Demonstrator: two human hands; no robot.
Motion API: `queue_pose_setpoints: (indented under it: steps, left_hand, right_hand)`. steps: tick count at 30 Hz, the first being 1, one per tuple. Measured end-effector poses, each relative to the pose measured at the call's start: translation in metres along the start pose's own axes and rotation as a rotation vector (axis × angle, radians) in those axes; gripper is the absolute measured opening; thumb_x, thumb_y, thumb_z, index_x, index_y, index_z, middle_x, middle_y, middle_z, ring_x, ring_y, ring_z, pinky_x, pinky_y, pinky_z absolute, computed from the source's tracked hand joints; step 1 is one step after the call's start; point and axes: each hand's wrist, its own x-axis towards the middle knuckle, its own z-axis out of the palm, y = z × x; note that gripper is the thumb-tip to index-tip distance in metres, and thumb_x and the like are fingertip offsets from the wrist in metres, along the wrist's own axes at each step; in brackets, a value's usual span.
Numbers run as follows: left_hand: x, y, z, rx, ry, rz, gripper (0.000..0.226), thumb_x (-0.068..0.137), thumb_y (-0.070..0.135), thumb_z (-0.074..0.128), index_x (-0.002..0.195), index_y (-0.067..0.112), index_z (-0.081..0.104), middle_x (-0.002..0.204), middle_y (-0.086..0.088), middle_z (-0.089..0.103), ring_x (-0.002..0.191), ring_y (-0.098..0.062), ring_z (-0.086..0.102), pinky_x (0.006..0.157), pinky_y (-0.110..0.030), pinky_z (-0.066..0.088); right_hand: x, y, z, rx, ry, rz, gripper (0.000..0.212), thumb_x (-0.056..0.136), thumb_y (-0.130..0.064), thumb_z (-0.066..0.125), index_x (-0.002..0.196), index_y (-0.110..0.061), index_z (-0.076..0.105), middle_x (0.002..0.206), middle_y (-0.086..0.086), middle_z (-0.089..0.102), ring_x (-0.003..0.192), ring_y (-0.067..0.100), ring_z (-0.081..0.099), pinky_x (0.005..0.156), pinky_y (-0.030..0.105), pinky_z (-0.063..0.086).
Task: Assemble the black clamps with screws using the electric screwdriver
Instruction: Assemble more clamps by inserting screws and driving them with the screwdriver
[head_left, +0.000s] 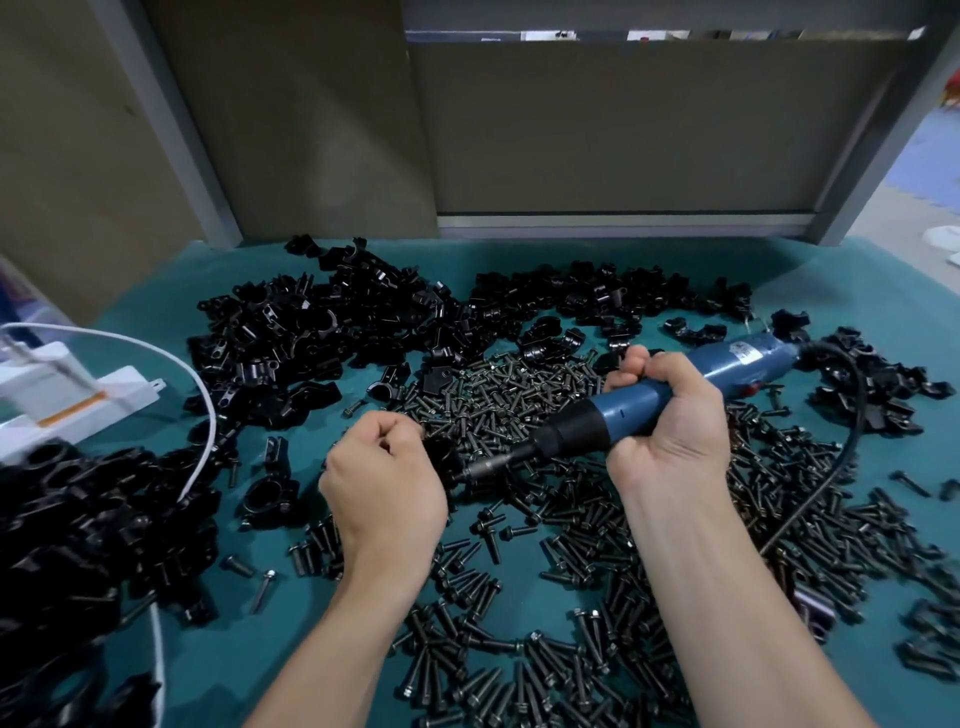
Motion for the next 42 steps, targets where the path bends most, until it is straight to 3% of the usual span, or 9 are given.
queue_pose_setpoints:
  steps: [9,13,17,23,27,32,35,40,42]
  left_hand:
    - [0.003,-0.004,0.001,-0.028,-0.062,-0.029,0.042,0.097,0.007,0.049,0.068,0.027,0.072,0.033,0.012,0.045,0.029,-0.007,0.039,0.029,-0.015,0.023]
    - [0.002,-0.001,-0.002,0.029,-0.064,0.075,0.041,0.097,0.008,0.049,0.068,0.027,0.07,0.037,0.015,0.052,0.031,-0.004,0.044,0.031,-0.015,0.029]
    - [0.0,-0.001,-0.004,0.116,-0.002,0.204,0.039,0.098,0.01,0.05,0.066,0.028,0.065,0.034,0.011,0.042,0.032,-0.007,0.043,0.036,-0.016,0.032]
    - [0.001,-0.004,-0.004,0.068,-0.011,0.254,0.039,0.097,0.009,0.05,0.066,0.027,0.065,0.035,0.016,0.045,0.042,0.002,0.052,0.044,-0.013,0.041]
    - [0.002,-0.006,-0.003,0.094,-0.012,0.253,0.039,0.097,0.011,0.05,0.066,0.029,0.065,0.035,0.013,0.043,0.041,-0.001,0.051,0.036,-0.016,0.032]
    - [0.002,-0.003,-0.002,0.058,-0.034,0.212,0.039,0.097,0.009,0.049,0.068,0.028,0.067,0.04,0.023,0.051,0.038,0.0,0.05,0.039,-0.015,0.037]
    - [0.007,-0.005,-0.001,0.056,-0.053,0.129,0.038,0.097,0.01,0.049,0.07,0.028,0.068,0.038,0.017,0.051,0.034,-0.003,0.046,0.033,-0.016,0.03]
    - [0.013,-0.01,0.0,0.169,-0.097,0.127,0.03,0.098,0.018,0.05,0.079,0.028,0.07,0.042,0.007,0.051,0.035,-0.008,0.041,0.044,-0.025,0.037]
    - [0.012,-0.012,0.001,0.157,-0.119,0.15,0.028,0.098,0.02,0.05,0.081,0.03,0.07,0.039,0.007,0.05,0.033,-0.006,0.039,0.043,-0.025,0.038]
  right_hand:
    - [0.001,-0.004,-0.002,0.026,-0.056,-0.005,0.023,0.089,0.012,0.048,0.095,-0.011,0.046,0.077,0.006,0.063,0.058,0.012,0.057,0.056,0.023,0.05]
    - [0.0,-0.005,-0.002,0.007,-0.069,-0.011,0.024,0.088,0.012,0.047,0.088,-0.011,0.048,0.078,0.007,0.063,0.059,0.013,0.057,0.056,0.023,0.05]
    - [-0.001,-0.004,-0.002,-0.022,-0.09,-0.014,0.026,0.088,0.013,0.046,0.086,-0.012,0.051,0.081,0.008,0.066,0.061,0.013,0.057,0.058,0.023,0.05]
    - [0.0,-0.005,-0.001,-0.025,-0.081,-0.017,0.026,0.088,0.013,0.045,0.086,-0.013,0.047,0.077,0.007,0.062,0.059,0.013,0.056,0.056,0.023,0.049]
    - [0.0,-0.006,-0.002,-0.029,-0.078,-0.017,0.025,0.088,0.013,0.044,0.086,-0.012,0.046,0.076,0.007,0.062,0.059,0.013,0.056,0.056,0.023,0.049]
    - [0.002,-0.007,-0.005,-0.024,-0.072,-0.009,0.025,0.088,0.013,0.044,0.085,-0.012,0.048,0.079,0.007,0.063,0.06,0.013,0.056,0.058,0.023,0.049]
    - [0.003,-0.01,-0.008,-0.038,-0.069,-0.006,0.025,0.089,0.012,0.045,0.083,-0.012,0.051,0.083,0.009,0.068,0.059,0.013,0.057,0.058,0.023,0.05]
    - [0.006,-0.013,-0.013,-0.107,-0.07,-0.017,0.026,0.09,0.012,0.045,0.087,-0.012,0.055,0.092,0.011,0.071,0.059,0.013,0.056,0.06,0.022,0.049]
    - [0.007,-0.014,-0.014,-0.146,-0.048,-0.015,0.025,0.089,0.012,0.046,0.088,-0.011,0.055,0.096,0.013,0.07,0.061,0.014,0.057,0.061,0.024,0.049]
